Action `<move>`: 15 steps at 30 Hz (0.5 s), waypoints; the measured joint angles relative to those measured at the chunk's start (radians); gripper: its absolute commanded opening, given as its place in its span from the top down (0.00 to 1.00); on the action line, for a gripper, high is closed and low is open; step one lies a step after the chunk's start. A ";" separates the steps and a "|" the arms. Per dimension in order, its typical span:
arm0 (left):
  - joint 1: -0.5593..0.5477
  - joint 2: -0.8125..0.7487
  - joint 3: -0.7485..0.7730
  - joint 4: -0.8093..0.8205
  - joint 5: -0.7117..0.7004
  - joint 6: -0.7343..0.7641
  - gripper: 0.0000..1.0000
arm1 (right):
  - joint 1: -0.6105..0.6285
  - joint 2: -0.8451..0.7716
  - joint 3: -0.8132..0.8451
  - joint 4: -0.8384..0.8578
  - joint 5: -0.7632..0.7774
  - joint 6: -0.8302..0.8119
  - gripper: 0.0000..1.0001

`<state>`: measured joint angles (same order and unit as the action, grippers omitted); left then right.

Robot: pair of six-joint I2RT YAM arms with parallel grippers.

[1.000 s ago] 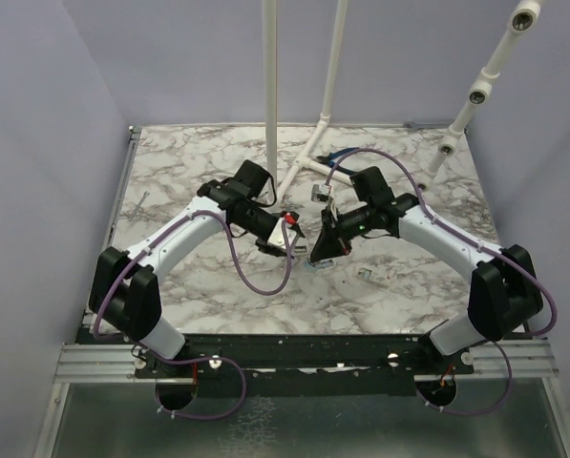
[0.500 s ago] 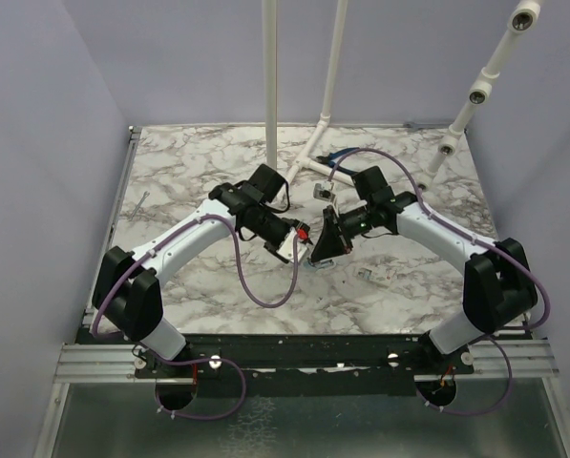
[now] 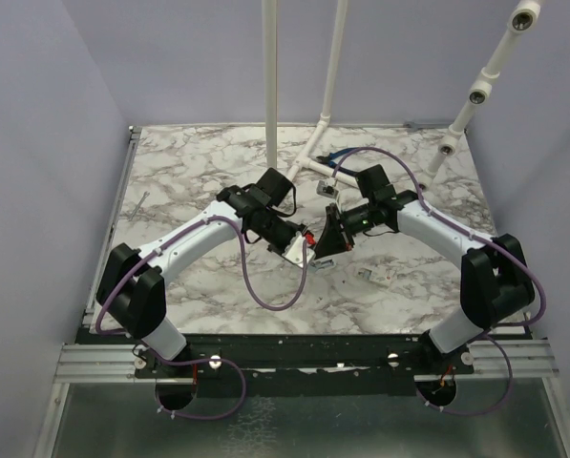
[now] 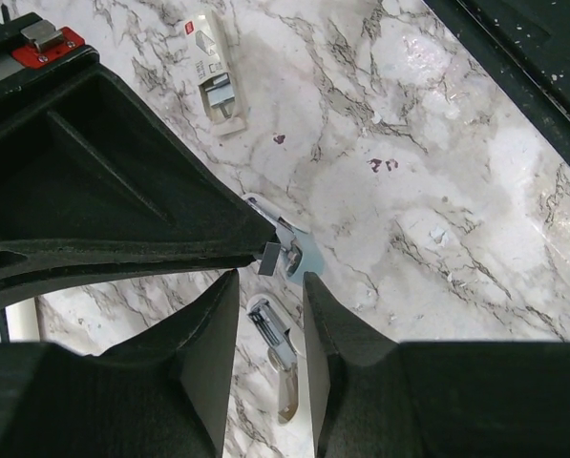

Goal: Load the staples into the stapler
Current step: Pick up the staple from the center of the board.

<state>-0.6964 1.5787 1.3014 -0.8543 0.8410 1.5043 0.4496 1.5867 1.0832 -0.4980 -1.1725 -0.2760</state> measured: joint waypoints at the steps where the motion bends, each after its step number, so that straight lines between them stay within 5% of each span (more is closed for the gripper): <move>1: -0.002 0.001 0.000 0.001 -0.002 -0.001 0.69 | 0.000 0.001 0.000 0.000 -0.002 0.001 0.95; 15: -0.014 0.010 0.000 0.023 -0.024 -0.034 0.75 | 0.000 0.015 0.000 0.003 -0.004 0.010 0.95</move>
<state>-0.7105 1.5887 1.3014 -0.8310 0.8165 1.4700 0.4496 1.6020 1.0828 -0.4953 -1.1767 -0.2665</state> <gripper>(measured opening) 0.255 0.058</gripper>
